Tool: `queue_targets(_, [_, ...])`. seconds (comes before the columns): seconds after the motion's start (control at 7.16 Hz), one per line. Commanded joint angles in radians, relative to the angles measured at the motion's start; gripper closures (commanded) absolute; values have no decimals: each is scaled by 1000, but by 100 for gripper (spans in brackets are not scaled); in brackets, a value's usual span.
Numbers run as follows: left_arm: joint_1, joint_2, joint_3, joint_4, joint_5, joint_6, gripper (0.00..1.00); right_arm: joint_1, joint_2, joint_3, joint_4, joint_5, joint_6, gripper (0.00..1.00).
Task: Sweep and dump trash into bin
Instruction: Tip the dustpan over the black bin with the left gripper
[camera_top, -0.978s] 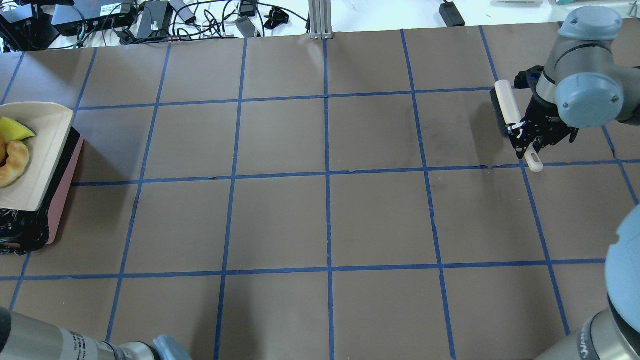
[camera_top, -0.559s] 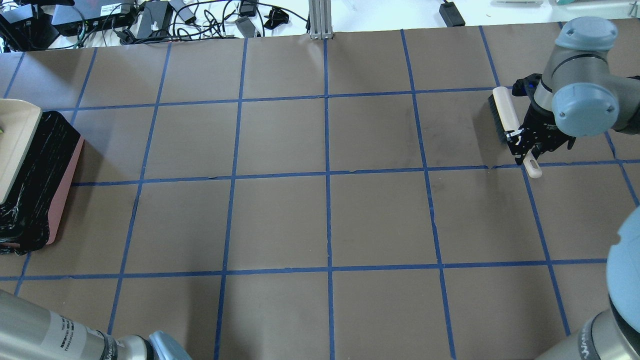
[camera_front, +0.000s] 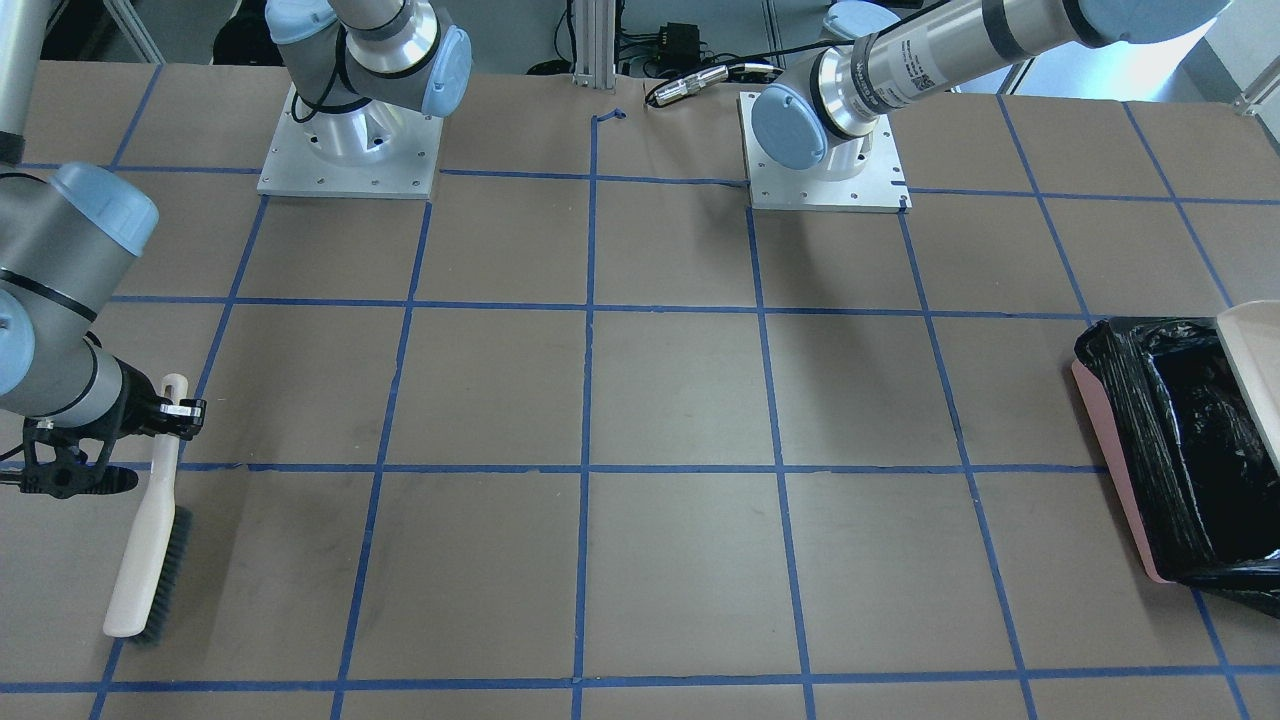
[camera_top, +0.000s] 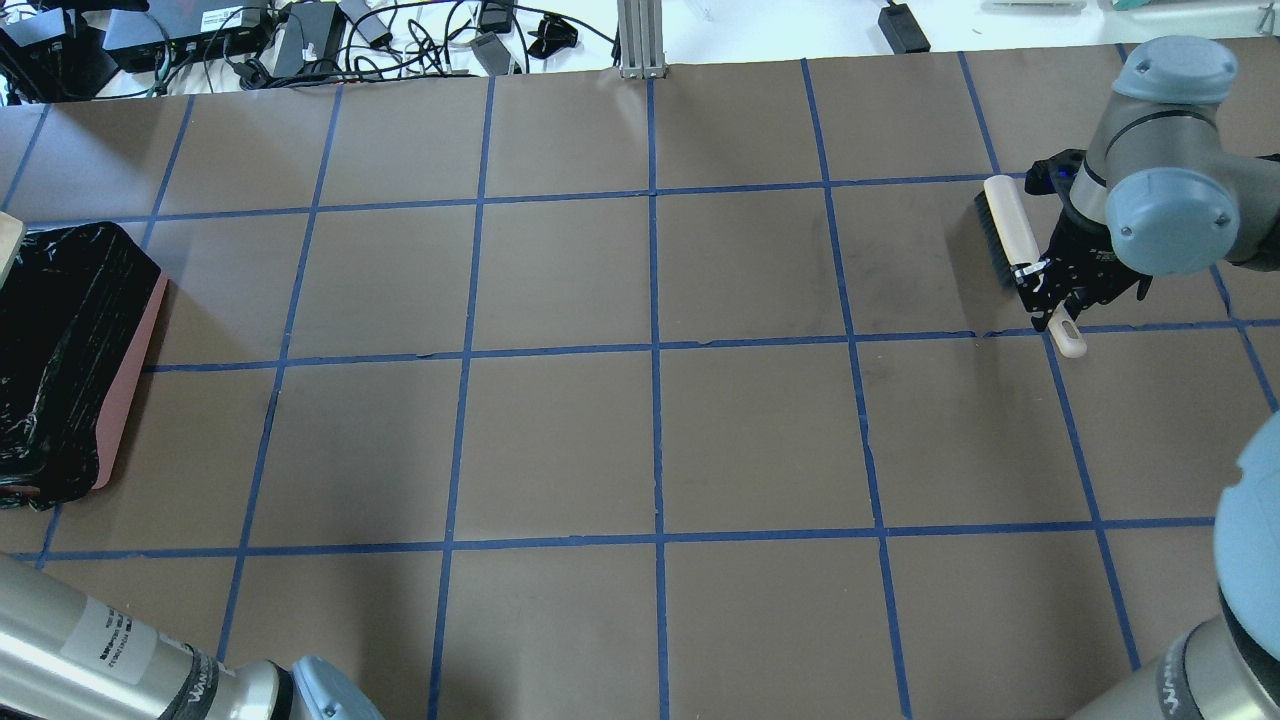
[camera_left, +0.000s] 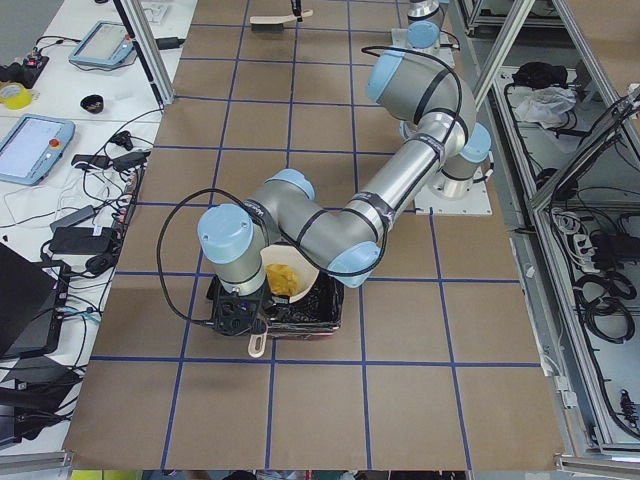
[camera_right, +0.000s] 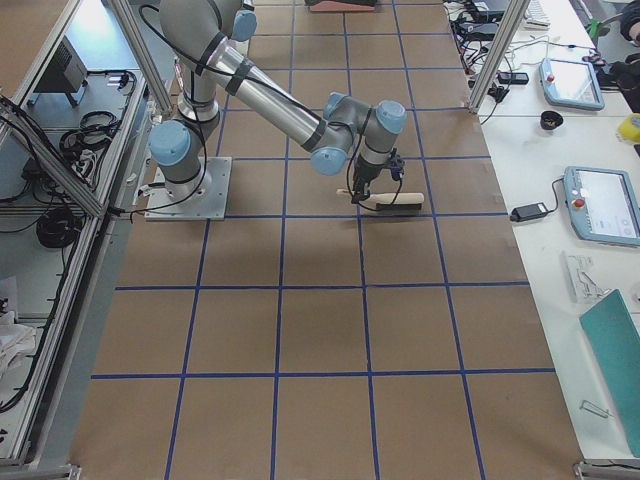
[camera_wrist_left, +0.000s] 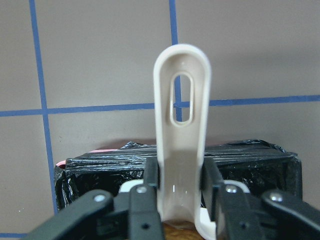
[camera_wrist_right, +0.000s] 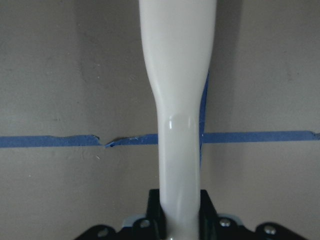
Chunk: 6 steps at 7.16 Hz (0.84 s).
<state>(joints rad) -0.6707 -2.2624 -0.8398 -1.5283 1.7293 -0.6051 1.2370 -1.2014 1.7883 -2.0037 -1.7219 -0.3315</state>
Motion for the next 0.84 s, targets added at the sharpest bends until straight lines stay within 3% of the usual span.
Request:
queue_targets(0.0, [2, -17, 13, 40, 74, 7, 100, -5, 3, -1, -3, 4, 8, 85])
queue_targets(0.14, [2, -13, -19, 83, 108, 1, 100, -5, 3, 0, -1, 4, 14, 84])
queue_targets(0.42, [3, 17, -143, 312, 130, 2, 100, -5, 5, 0, -4, 16, 14, 72])
queue_targets(0.7, [2, 49, -179, 359, 203, -15, 100, -5, 6, 0, -23, 16, 14, 63])
